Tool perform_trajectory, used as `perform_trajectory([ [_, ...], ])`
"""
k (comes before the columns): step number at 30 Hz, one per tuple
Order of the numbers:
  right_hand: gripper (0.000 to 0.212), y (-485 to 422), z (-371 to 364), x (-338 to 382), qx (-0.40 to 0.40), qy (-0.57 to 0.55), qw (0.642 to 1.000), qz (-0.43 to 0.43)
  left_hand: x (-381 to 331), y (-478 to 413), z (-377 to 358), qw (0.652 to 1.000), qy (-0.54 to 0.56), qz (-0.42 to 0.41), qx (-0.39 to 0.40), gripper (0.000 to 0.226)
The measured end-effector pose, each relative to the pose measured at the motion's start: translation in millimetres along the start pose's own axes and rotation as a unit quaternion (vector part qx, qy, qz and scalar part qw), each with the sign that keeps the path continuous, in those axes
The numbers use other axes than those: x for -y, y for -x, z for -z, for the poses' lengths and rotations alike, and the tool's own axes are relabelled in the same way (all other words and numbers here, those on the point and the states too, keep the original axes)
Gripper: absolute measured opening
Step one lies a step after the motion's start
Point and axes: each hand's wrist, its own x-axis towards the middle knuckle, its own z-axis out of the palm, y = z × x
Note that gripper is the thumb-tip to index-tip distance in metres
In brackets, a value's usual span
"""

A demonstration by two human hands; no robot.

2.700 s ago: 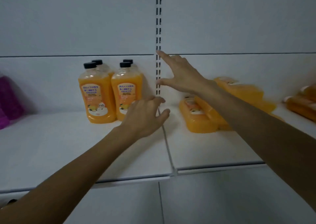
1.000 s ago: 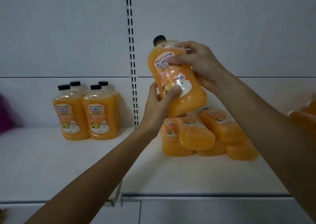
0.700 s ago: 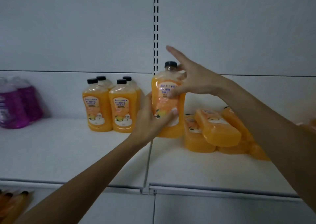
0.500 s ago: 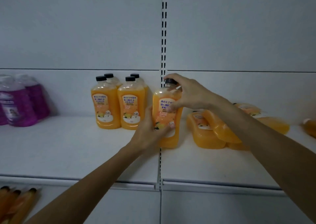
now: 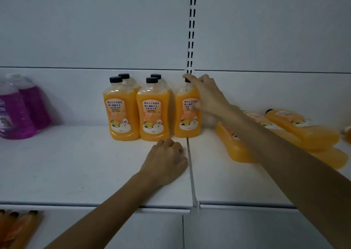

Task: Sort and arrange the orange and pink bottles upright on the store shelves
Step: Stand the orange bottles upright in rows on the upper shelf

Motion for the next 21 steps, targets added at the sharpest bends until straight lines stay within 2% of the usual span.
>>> perform_trajectory([
  [3, 0.088, -11.7, -6.7, -1.9, -0.011, 0.049, 0.999, -0.01, 0.9, 0.6, 0.2, 1.0, 0.004, -0.003, 0.009, 0.04],
  [13, 0.093, -24.5, -21.4, -0.5, -0.03, 0.09, 0.995, -0.028, 1.5, -2.6, 1.3, 1.0, 0.001, -0.003, 0.02, 0.041],
  [17, 0.101, -15.8, -10.1, -7.6, 0.013, 0.027, 0.999, -0.014, -0.5, -2.1, 3.4, 1.0, -0.002, 0.001, 0.026, 0.043],
  [19, 0.099, -8.1, 4.2, -15.1, 0.035, -0.018, 0.999, -0.013, -3.7, -3.6, 5.6, 1.0, -0.012, -0.01, 0.02, 0.047],
  [21, 0.094, 0.0, 21.0, -25.1, 0.044, -0.004, 0.999, 0.0, -13.0, -8.8, 10.4, 1.0, -0.007, -0.025, 0.011, 0.051],
])
